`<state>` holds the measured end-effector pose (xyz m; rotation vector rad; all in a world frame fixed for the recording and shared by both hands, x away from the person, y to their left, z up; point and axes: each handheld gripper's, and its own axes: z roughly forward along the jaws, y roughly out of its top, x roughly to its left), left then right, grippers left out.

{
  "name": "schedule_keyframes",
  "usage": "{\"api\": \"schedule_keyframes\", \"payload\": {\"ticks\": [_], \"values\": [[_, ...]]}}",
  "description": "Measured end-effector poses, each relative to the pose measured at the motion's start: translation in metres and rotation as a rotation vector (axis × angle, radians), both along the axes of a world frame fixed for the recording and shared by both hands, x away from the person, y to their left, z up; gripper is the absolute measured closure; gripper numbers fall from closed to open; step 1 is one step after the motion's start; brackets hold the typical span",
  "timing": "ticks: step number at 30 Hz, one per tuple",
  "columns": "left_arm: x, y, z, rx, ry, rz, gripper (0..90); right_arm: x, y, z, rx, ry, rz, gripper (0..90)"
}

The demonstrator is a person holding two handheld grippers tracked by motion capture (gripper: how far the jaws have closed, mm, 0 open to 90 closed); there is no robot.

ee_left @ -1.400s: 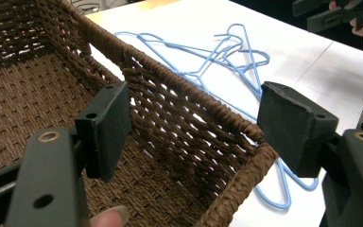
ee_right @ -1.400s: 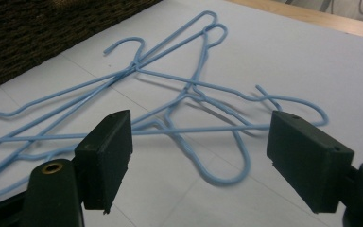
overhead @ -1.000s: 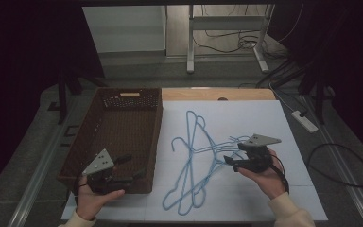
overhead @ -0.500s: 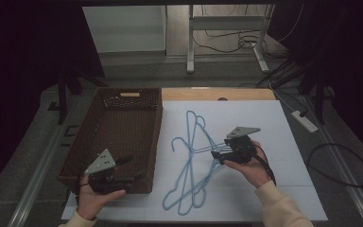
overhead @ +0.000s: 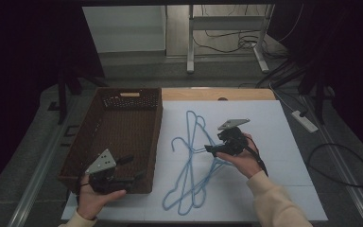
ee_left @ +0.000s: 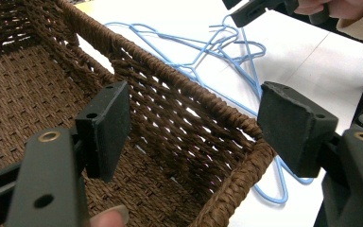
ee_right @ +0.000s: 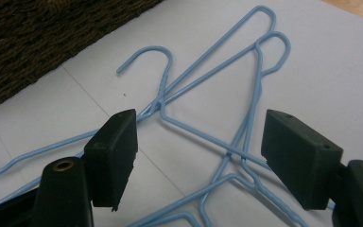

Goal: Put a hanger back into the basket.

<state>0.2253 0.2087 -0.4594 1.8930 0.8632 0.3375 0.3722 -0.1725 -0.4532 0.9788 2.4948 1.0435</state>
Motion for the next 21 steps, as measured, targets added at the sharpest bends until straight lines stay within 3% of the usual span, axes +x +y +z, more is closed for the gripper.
{"api": "schedule_keyframes", "payload": {"ticks": [21], "values": [[0.0,0.0,0.0,0.002,-0.001,-0.005,28.1,0.023,0.031,-0.016,-0.059,0.052,0.015,30.2]]}}
